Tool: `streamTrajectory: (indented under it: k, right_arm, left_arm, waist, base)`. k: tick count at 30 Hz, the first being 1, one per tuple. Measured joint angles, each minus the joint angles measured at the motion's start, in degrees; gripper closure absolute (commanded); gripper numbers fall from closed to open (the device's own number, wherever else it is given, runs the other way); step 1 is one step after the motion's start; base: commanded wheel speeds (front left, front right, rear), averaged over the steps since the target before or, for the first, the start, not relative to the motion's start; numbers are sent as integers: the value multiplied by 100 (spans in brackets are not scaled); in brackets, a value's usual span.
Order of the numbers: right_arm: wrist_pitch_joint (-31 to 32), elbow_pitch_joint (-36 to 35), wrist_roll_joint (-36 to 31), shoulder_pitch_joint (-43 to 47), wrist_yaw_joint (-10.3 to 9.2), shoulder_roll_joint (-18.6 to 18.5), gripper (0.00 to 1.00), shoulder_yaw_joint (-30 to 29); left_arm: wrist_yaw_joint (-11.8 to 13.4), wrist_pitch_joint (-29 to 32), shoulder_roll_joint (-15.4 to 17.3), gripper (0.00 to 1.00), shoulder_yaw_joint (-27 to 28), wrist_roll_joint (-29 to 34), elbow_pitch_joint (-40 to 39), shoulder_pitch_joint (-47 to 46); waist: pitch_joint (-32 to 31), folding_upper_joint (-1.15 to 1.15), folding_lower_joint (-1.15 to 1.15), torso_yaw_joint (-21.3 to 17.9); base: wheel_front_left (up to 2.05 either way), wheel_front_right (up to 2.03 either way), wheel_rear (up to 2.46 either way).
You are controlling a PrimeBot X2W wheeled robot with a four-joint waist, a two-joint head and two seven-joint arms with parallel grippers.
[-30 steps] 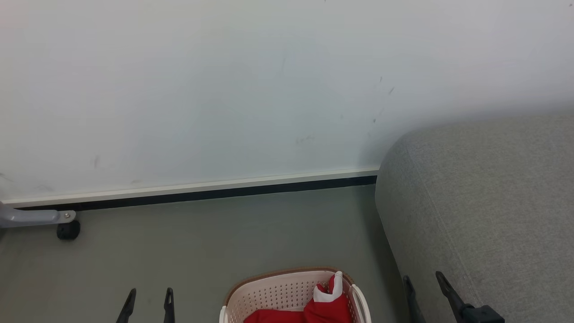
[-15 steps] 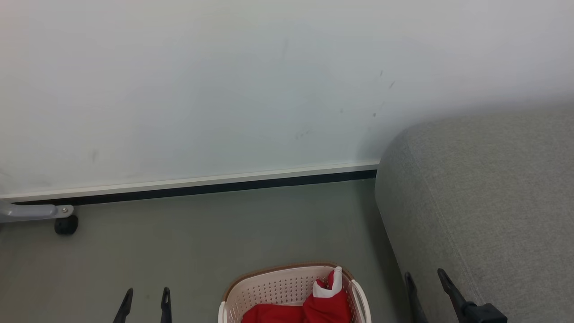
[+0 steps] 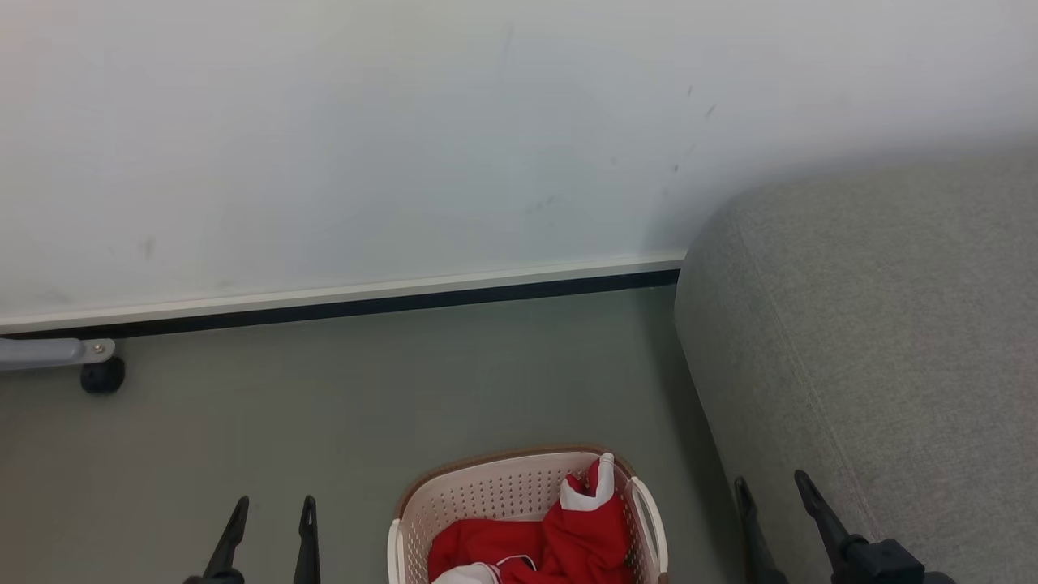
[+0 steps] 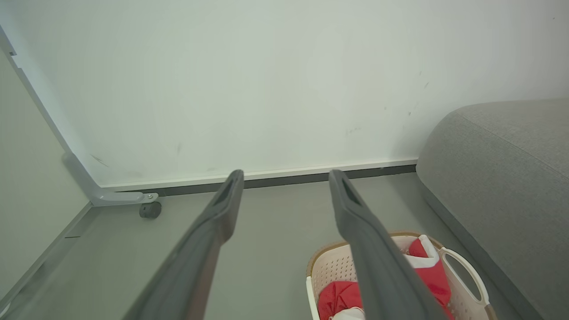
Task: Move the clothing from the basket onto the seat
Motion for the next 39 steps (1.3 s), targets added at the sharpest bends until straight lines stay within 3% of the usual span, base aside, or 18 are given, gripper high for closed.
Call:
streamTrajectory:
  k: [13, 39]
  right_arm:
    - [-2, -398, -118, -291, -1, -29, 0, -293]
    - [-41, -1313, -442, -1376, -45, 178, 0, -589]
  left_arm:
    - [-259, 0, -100, 0, -513, 266, 151, -620]
    - [-608, 294, -256, 0, -1337, 967, 1519, -2641]
  waist:
    - [771, 0, 1, -101]
    - [2750, 1, 2, -726]
  base:
    - [0, 0, 0]
    - [0, 0, 0]
